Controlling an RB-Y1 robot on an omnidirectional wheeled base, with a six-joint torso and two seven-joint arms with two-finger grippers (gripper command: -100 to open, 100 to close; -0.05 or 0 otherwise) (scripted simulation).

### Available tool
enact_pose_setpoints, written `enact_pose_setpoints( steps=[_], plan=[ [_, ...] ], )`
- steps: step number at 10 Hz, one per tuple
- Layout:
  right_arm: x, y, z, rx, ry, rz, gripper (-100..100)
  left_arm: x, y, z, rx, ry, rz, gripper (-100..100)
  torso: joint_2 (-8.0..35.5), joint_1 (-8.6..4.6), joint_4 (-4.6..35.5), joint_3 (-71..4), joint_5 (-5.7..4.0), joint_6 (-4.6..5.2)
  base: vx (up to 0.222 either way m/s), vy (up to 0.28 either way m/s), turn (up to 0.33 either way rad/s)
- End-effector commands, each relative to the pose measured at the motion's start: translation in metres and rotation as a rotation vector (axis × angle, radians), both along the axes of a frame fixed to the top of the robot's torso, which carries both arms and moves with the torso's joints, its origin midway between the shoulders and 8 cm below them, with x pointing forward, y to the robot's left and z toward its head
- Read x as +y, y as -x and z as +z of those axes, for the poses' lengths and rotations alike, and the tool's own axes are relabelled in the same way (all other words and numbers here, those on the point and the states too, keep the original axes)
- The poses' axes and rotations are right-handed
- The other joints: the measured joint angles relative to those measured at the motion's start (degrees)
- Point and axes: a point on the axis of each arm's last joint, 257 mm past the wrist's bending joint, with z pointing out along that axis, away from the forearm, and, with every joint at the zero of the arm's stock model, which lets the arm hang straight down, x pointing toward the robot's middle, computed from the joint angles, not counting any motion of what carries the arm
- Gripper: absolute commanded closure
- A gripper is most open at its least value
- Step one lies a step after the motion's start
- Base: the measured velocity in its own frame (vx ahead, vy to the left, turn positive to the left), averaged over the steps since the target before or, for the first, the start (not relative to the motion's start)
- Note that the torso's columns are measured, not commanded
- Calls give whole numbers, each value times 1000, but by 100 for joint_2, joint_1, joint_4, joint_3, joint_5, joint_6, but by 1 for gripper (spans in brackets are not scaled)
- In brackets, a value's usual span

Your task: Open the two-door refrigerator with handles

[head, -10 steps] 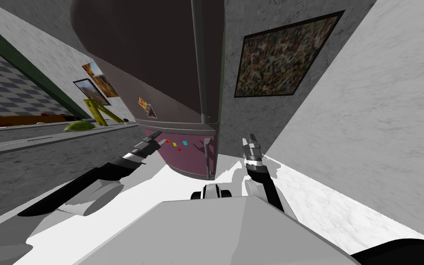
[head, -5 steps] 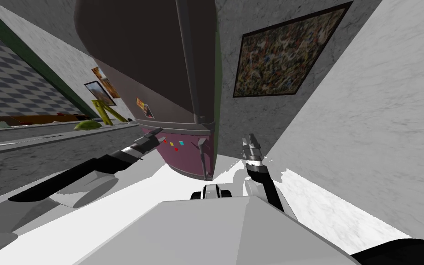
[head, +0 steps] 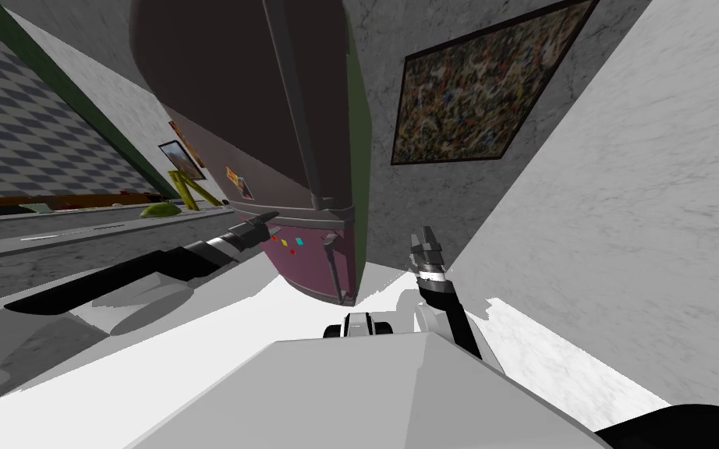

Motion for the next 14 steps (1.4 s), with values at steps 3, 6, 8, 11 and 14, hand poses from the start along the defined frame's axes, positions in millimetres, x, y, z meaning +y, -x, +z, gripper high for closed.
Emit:
enact_pose_setpoints(
  steps=[3, 6, 8, 11, 14],
  plan=[
    [0, 0, 0, 0, 0, 0, 0, -8, -14, 22, 28, -80, -14, -100, 2, 2, 1, 3, 2, 0, -3, -134, 56],
    [0, 0, 0, 0, 0, 0, 0, -14, -20, 33, 42, -119, -22, -100, 9, -3, 3, 6, 0, 0, -17, -138, 46],
    [0, 0, 0, 0, 0, 0, 0, -22, -26, 43, 53, -151, -32, -100, 4, -7, 2, 3, 1, -1, -21, -148, 71],
    [0, 0, 0, 0, 0, 0, 0, -34, -31, 52, 68, -186, -47, -100, -4, -39, -2, -3, -17, 25, -9, -128, 66],
    [0, 0, 0, 0, 0, 0, 0, -36, -33, 53, 76, -193, -47, -100, -23, -71, -10, -17, -30, 32, -15, -57, 17]
  ],
)
